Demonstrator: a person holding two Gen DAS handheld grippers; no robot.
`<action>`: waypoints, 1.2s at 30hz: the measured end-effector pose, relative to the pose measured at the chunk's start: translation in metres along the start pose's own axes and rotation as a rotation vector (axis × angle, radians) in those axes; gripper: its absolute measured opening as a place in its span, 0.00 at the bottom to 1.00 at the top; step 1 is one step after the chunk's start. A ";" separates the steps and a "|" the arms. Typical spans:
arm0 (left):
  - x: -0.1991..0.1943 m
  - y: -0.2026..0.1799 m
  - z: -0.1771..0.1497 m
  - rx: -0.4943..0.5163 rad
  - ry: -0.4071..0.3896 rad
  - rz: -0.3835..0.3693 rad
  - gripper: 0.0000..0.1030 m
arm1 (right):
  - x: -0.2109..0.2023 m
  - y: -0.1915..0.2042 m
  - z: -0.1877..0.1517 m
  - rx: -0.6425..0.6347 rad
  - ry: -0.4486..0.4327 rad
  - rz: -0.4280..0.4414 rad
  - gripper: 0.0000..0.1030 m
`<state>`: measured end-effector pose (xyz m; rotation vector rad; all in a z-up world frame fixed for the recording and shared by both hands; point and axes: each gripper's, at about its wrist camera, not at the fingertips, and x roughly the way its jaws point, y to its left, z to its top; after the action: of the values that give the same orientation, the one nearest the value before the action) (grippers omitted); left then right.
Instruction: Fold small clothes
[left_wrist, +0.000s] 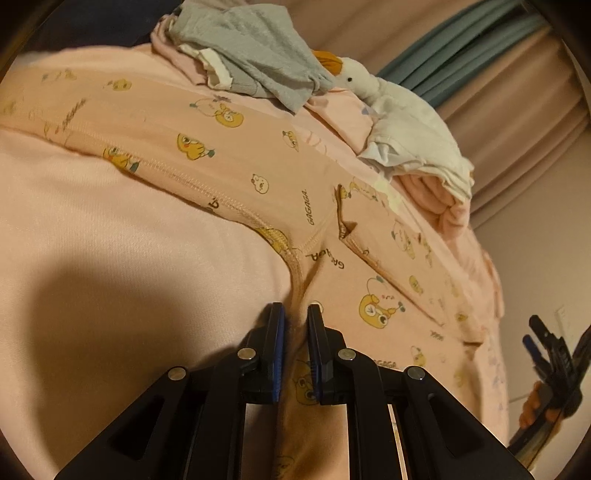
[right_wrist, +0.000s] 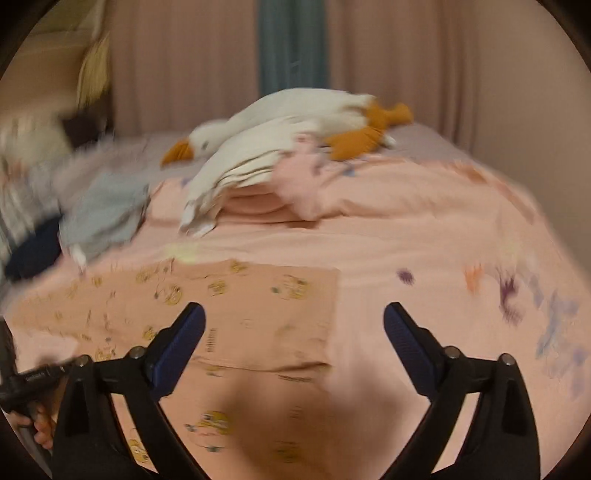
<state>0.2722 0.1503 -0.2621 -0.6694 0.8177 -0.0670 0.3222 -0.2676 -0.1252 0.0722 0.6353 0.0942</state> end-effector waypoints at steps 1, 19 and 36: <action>-0.001 0.000 -0.001 0.004 -0.006 0.008 0.13 | 0.009 -0.021 -0.001 0.068 0.021 0.050 0.74; 0.000 0.014 -0.001 -0.074 -0.016 -0.072 0.13 | 0.079 -0.057 -0.013 0.383 0.240 0.321 0.30; -0.001 0.016 -0.001 -0.064 -0.012 -0.068 0.13 | 0.130 -0.046 -0.044 0.384 0.460 0.106 0.02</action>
<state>0.2679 0.1631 -0.2711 -0.7576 0.7885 -0.0989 0.4032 -0.2972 -0.2421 0.4655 1.1043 0.0911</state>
